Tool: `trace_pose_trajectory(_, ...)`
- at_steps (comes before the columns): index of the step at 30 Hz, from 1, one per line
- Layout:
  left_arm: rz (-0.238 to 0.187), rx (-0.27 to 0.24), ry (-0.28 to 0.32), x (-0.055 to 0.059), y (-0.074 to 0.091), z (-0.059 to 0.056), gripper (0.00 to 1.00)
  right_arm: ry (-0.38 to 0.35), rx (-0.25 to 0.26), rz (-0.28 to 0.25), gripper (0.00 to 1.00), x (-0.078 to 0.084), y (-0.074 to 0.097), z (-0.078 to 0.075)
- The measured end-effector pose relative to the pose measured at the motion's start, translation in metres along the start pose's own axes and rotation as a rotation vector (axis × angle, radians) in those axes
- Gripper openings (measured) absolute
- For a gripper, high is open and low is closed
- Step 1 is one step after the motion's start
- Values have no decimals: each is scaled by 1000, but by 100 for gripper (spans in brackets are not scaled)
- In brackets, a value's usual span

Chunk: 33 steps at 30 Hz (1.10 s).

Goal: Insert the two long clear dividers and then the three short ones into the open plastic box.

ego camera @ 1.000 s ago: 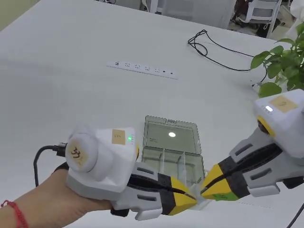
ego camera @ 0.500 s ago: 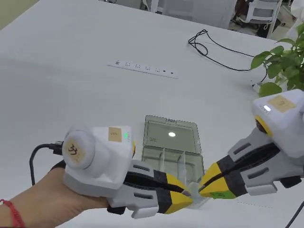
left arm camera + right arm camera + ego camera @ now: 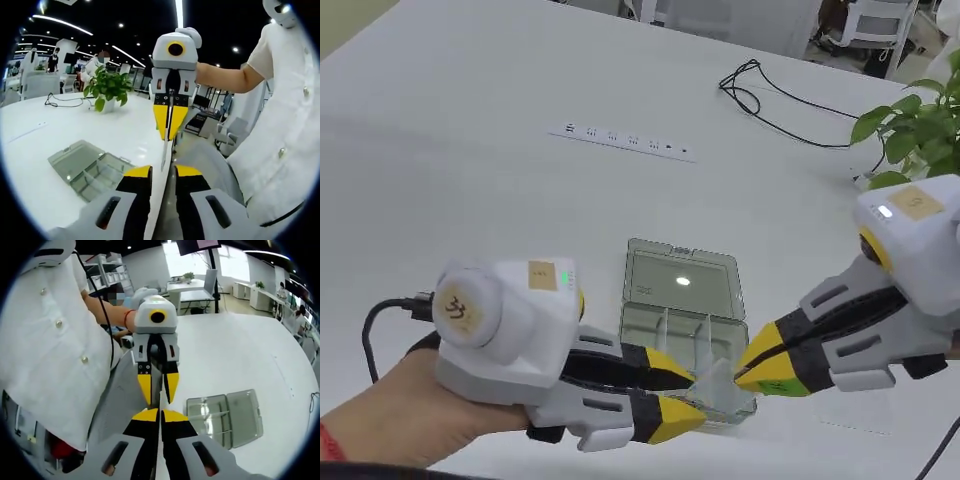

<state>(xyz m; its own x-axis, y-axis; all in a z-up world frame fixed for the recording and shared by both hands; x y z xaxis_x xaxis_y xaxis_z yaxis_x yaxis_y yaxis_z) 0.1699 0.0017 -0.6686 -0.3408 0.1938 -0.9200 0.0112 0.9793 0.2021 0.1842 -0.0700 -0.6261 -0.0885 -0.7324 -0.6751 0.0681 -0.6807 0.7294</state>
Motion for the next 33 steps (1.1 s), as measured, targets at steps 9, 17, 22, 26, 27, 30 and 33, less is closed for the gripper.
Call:
trace_pose_trajectory(9,32,-56,13,12,13,8,26,3,36,-3,3,-2,-1,-10)
trace_pose_trajectory(17,41,-105,24,17,24,17,36,-3,62,-12,3,-3,-2,-21)
trace_pose_trajectory(22,51,-134,23,20,32,24,43,-3,80,-12,3,-3,-5,-29)
trace_pose_trajectory(26,60,-156,21,23,37,28,49,-7,95,-15,3,-4,-9,-38)
trace_pose_trajectory(27,64,-161,23,25,39,29,49,-9,100,-16,3,-5,-11,-40)
trace_pose_trajectory(30,70,-180,19,28,42,33,56,-11,108,-17,3,-4,-16,-46)
trace_pose_trajectory(33,72,-192,22,31,45,36,65,-10,116,-17,3,-5,-20,-51)
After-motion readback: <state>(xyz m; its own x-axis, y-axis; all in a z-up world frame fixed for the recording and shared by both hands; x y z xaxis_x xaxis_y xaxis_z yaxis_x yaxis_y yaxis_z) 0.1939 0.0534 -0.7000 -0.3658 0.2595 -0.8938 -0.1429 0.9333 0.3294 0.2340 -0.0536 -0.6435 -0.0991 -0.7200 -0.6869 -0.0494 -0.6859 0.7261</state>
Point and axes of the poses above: the centre of the closed fingertips' face, and the gripper's own axes: y roughly backward along the fingers, z roughly to its left, x roughly out of its underside, the point moved 4 cm from there along y, roughly backward along the fingers, and after that the axes turned 8 degrees about x, right-handed, at the moved point
